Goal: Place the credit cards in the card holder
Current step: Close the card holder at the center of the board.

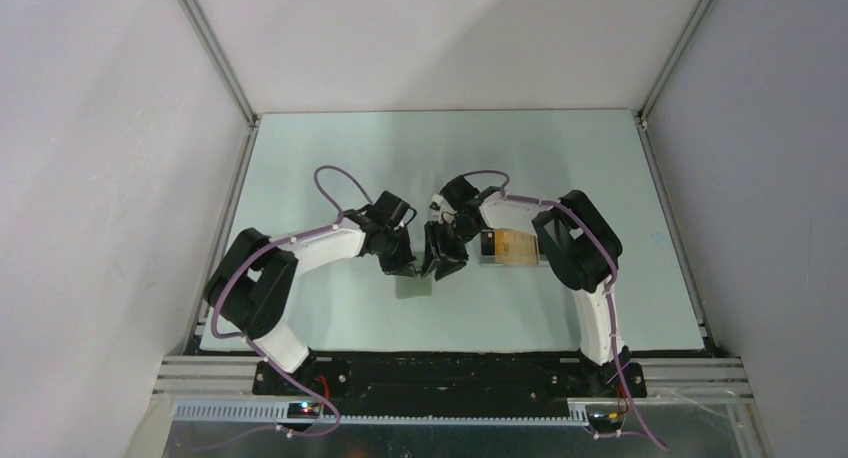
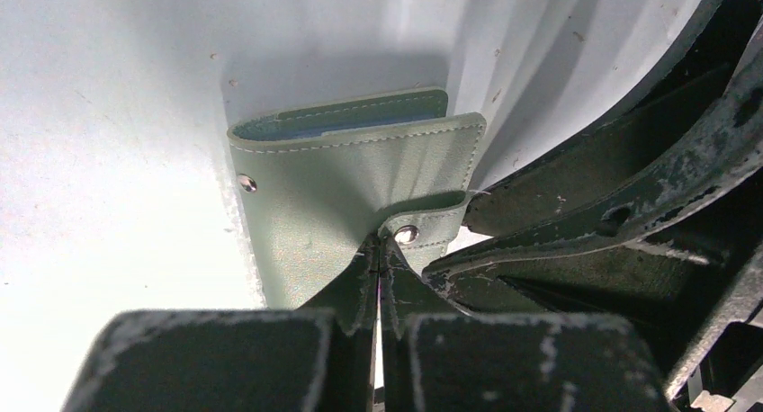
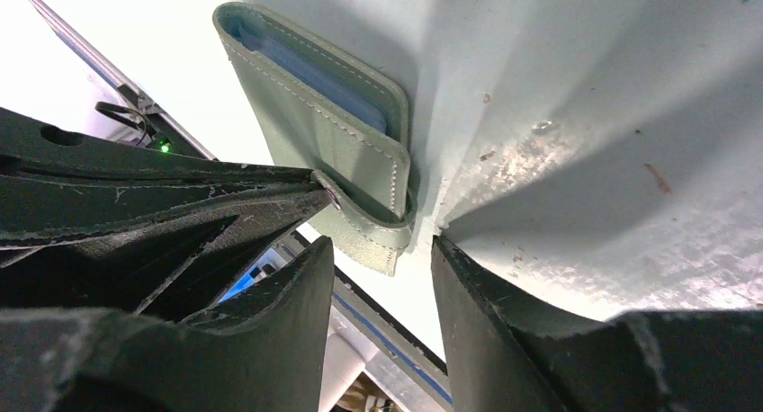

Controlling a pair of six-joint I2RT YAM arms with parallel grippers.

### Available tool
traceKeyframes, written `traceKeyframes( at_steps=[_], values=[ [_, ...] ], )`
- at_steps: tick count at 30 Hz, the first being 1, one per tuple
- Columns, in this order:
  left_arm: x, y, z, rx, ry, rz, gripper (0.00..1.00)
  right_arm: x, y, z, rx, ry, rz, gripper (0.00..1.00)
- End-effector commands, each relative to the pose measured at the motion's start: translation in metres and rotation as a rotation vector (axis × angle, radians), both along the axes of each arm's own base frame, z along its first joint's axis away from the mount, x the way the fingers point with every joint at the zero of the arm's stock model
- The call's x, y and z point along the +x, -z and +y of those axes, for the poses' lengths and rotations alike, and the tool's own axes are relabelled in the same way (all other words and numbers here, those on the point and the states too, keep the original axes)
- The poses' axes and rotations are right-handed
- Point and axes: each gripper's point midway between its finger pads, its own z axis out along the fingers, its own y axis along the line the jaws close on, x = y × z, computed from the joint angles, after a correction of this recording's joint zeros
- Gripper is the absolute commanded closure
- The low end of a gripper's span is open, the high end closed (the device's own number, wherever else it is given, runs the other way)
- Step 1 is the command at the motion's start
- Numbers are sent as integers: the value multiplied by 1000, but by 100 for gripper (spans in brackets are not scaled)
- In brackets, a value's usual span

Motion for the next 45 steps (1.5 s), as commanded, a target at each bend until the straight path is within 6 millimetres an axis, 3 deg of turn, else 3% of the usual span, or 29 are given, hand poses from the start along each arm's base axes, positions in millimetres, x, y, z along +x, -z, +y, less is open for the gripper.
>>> traceKeyframes(
  at_steps=[1, 18, 23, 31, 45],
  values=[
    [0, 6, 8, 65, 14, -1, 100, 12, 42, -32, -178, 44, -66, 50],
    [-1, 7, 8, 68, 19, 1, 100, 20, 54, -12, -141, 58, -45, 57],
    [-1, 7, 9, 71, 18, 2, 100, 14, 61, -9, -166, 37, -38, 58],
    [-1, 8, 9, 75, 17, 5, 100, 6, 71, -13, -214, 14, -24, 70],
    [-3, 11, 4, 77, 30, 20, 100, -11, 93, -15, -324, -47, -27, 71]
  ],
)
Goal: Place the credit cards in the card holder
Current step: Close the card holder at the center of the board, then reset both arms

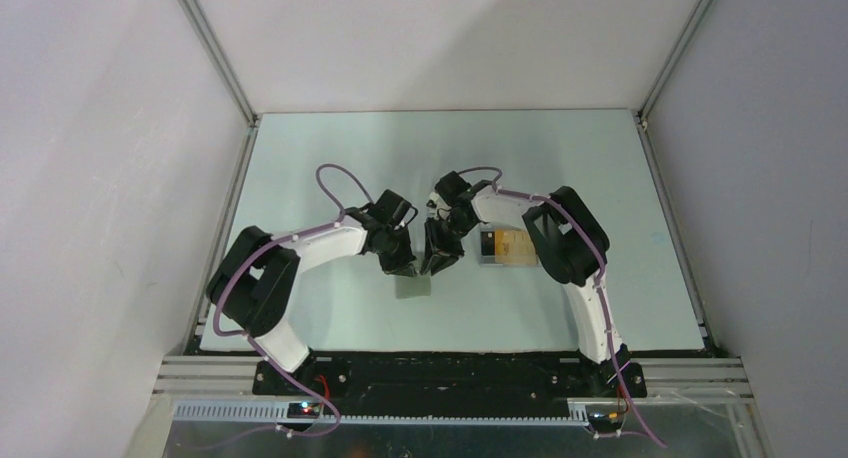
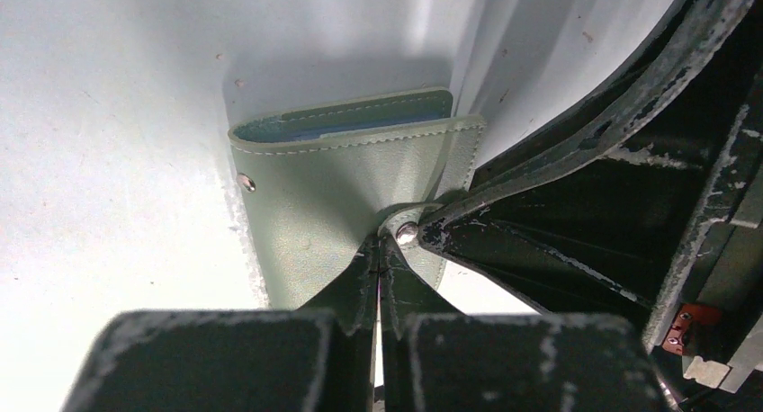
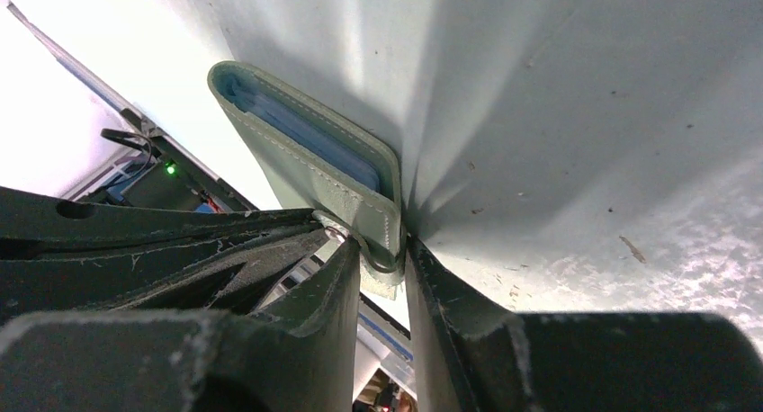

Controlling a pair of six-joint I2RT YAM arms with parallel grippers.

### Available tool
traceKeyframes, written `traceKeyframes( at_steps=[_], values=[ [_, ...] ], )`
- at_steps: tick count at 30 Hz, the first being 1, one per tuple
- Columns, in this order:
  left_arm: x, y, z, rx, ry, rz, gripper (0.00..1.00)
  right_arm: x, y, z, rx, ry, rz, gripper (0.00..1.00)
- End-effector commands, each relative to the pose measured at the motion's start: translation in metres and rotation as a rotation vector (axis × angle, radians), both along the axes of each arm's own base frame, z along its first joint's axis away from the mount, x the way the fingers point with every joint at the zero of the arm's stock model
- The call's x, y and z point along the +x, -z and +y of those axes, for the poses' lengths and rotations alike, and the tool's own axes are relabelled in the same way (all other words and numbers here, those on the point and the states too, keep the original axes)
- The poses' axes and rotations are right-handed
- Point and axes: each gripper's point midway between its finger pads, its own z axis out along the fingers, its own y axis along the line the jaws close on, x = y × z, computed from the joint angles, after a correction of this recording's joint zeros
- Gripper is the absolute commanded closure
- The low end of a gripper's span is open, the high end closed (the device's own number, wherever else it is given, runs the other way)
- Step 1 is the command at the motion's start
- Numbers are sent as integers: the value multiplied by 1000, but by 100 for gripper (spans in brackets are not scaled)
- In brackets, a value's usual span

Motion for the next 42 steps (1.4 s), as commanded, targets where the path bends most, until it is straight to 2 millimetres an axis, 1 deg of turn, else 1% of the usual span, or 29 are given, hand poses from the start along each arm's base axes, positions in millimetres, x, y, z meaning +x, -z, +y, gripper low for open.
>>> traceKeyframes(
  at_steps=[1, 3, 7, 12, 17, 18, 20, 22, 24, 26, 29, 31, 33, 34, 36, 38, 39, 40, 41, 42],
  values=[
    [-4, 10, 3, 60, 23, 9, 100, -22, 87, -27, -301, -75, -74, 72],
    [-5, 12, 4, 65, 19, 17, 100, -27, 89, -28, -319, -86, -75, 73],
    [-7, 14, 4, 69, 14, 27, 100, -39, 95, -25, -346, -115, -83, 75],
    [-10, 19, 4, 70, 7, 50, 100, -41, 106, -28, -440, -136, -96, 77],
    [-15, 29, 8, 90, -15, 84, 100, -52, 119, -33, -532, -147, -102, 85],
    [-16, 31, 9, 94, -26, 91, 100, -55, 124, -36, -556, -150, -93, 86],
    [-18, 35, 11, 103, -42, 103, 100, -62, 131, -35, -589, -163, -84, 89],
    [-21, 41, 13, 116, -58, 124, 100, -66, 136, -38, -631, -163, -87, 94],
    [-23, 44, 15, 121, -73, 140, 100, -69, 140, -42, -677, -154, -87, 96],
    [-24, 46, 17, 126, -94, 146, 100, -72, 145, -49, -716, -141, -80, 98],
    [-23, 46, 23, 143, -123, 139, 100, -75, 152, -51, -746, -118, -77, 100],
    [-20, 45, 26, 157, -137, 123, 100, -77, 160, -50, -772, -124, -71, 100],
    [-20, 45, 27, 165, -140, 123, 100, -78, 162, -46, -773, -131, -82, 100],
    [-20, 45, 27, 166, -140, 123, 100, -78, 161, -43, -763, -132, -88, 100],
    [-19, 44, 28, 165, -143, 115, 100, -73, 150, -39, -721, -125, -114, 100],
    [-17, 41, 28, 162, -143, 102, 100, -61, 135, -30, -627, -92, -159, 98],
    [-16, 39, 27, 158, -139, 94, 100, -55, 118, -34, -590, -65, -180, 96],
    [-14, 36, 27, 155, -140, 83, 100, -47, 110, -29, -538, -56, -213, 91],
    [-13, 34, 27, 155, -139, 77, 100, -42, 92, -34, -508, -36, -242, 80],
    [-11, 32, 28, 154, -142, 63, 100, -35, 84, -36, -498, -34, -281, 73]
  ],
)
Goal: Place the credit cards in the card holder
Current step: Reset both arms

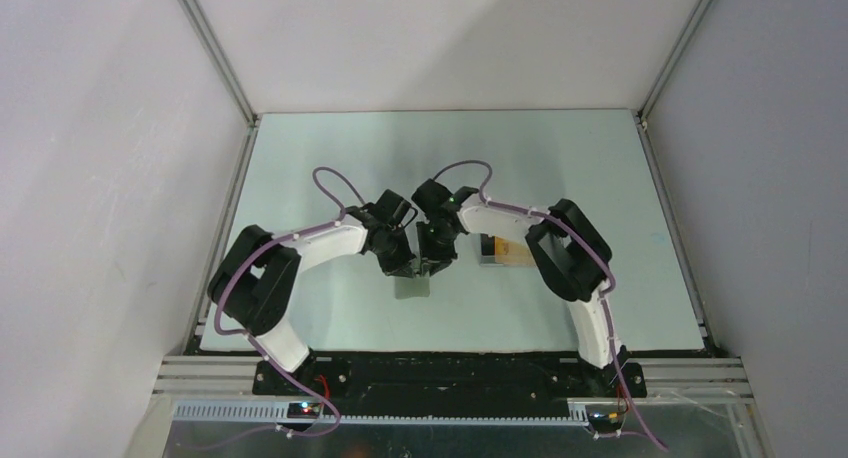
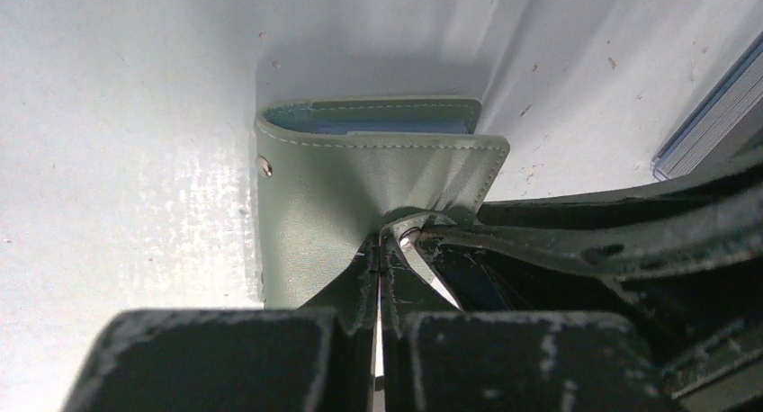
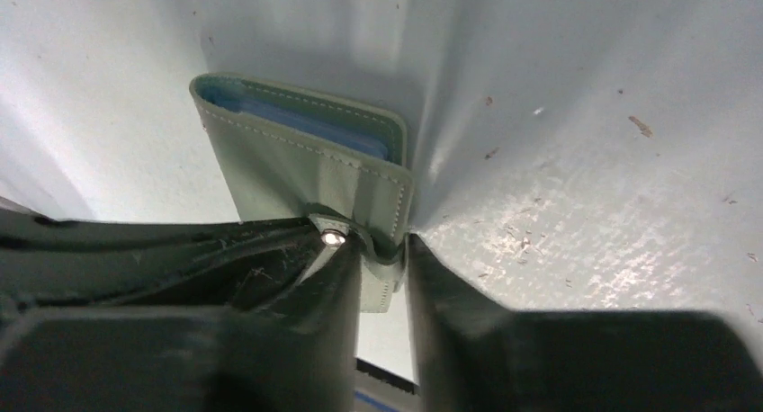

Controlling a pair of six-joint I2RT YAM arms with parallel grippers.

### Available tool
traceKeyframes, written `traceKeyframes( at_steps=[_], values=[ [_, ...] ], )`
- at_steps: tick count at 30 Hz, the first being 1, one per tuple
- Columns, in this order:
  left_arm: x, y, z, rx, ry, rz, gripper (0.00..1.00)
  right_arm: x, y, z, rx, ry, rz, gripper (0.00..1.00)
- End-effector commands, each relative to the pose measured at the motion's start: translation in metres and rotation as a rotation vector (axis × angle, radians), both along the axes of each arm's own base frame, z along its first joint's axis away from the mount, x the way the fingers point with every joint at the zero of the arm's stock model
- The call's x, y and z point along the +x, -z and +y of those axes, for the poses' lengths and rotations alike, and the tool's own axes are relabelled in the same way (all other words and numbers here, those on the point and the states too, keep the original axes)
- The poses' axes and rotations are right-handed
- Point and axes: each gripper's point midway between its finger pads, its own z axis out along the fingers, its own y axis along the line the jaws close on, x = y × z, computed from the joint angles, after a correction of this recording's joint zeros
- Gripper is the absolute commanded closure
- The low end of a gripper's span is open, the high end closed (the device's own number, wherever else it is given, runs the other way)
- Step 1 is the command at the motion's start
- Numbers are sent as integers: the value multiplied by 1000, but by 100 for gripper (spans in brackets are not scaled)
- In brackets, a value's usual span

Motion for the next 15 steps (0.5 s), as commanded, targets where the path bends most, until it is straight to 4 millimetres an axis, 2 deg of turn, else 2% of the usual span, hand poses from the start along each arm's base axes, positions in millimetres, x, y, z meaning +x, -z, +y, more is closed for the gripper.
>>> traceKeyframes(
  at_steps=[1, 2, 5, 8, 10, 13, 14, 15],
  values=[
    [-8, 26, 25, 133, -27, -3, 99, -20, 59, -37, -146, -56, -114, 62],
    [-6, 24, 27, 137, -33, -11, 97, -15, 52, -40, -144, -65, -143, 58],
    [0, 12, 29, 135, -38, -63, 82, -5, 13, -39, -74, -58, -206, 43],
    [9, -7, 34, 144, -38, -129, 58, 3, -24, -34, 9, -45, -256, 35],
    [15, -25, 36, 135, -48, -184, 45, 8, -46, -32, 64, -35, -286, 28],
    [27, -64, 41, 91, -79, -293, 36, 15, -76, -31, 138, -18, -326, 21],
    [30, -80, 41, 63, -90, -335, 32, 19, -92, -32, 168, -8, -356, 19],
    [33, -86, 45, 55, -100, -352, 30, 21, -99, -33, 182, -7, -373, 17]
  ],
)
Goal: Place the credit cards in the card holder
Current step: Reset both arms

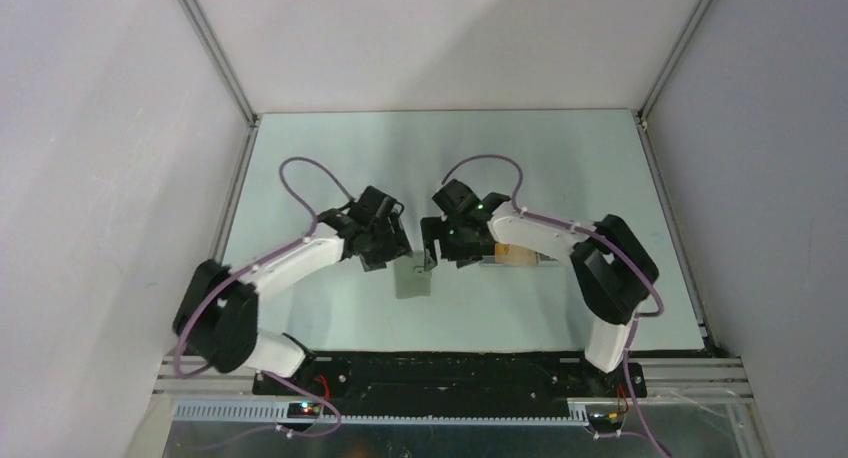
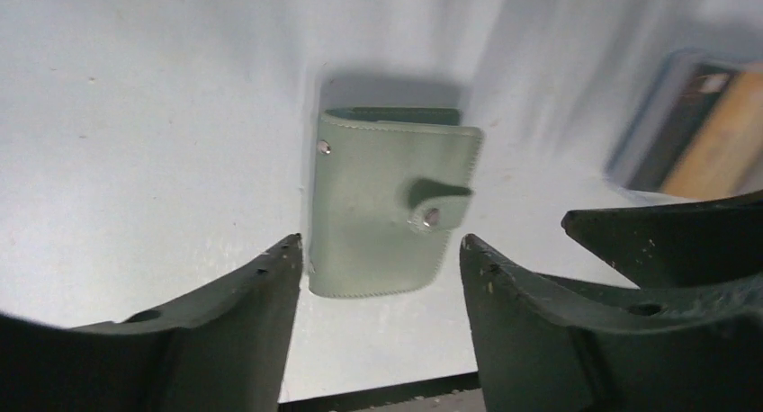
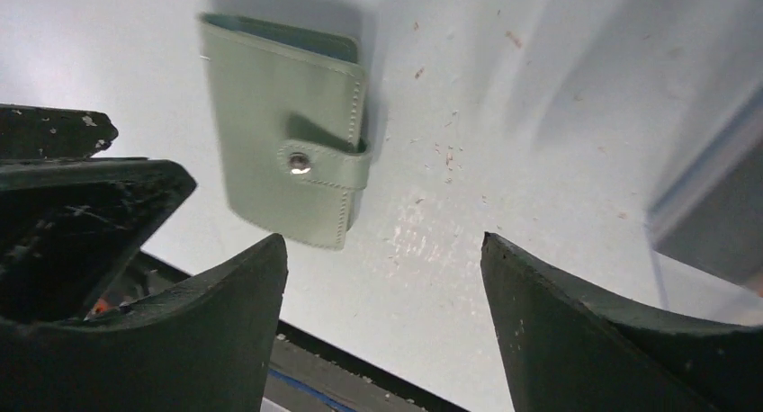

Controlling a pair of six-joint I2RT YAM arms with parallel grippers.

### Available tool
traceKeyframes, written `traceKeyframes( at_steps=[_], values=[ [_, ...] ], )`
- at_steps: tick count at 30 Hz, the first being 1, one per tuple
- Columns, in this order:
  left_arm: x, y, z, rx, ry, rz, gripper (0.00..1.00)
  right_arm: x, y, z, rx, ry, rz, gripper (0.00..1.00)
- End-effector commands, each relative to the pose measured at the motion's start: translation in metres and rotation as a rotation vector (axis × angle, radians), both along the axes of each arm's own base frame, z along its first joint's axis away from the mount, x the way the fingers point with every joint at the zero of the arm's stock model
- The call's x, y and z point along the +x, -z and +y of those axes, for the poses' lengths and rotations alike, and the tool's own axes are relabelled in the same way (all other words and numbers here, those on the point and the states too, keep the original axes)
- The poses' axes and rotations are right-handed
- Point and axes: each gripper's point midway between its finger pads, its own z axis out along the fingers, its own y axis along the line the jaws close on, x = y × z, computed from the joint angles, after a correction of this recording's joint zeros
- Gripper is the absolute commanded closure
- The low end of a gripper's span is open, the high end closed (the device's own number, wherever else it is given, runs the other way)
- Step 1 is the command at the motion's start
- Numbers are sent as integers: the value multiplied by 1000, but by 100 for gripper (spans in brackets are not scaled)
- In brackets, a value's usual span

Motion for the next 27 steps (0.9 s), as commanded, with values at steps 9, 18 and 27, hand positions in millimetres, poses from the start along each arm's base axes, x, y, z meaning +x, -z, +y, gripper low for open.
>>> traceKeyframes(
  at_steps=[9, 18, 27],
  values=[
    [37, -117, 38, -60, -19, -392, 0, 41, -128, -25, 270, 56, -267, 1],
    [51, -142, 71, 62, -39, -624, 0, 67, -150, -108, 224, 243, -550, 1],
    [56, -174, 137, 316, -200, -889, 0, 85, -196, -222, 112, 484, -952, 1]
  ],
)
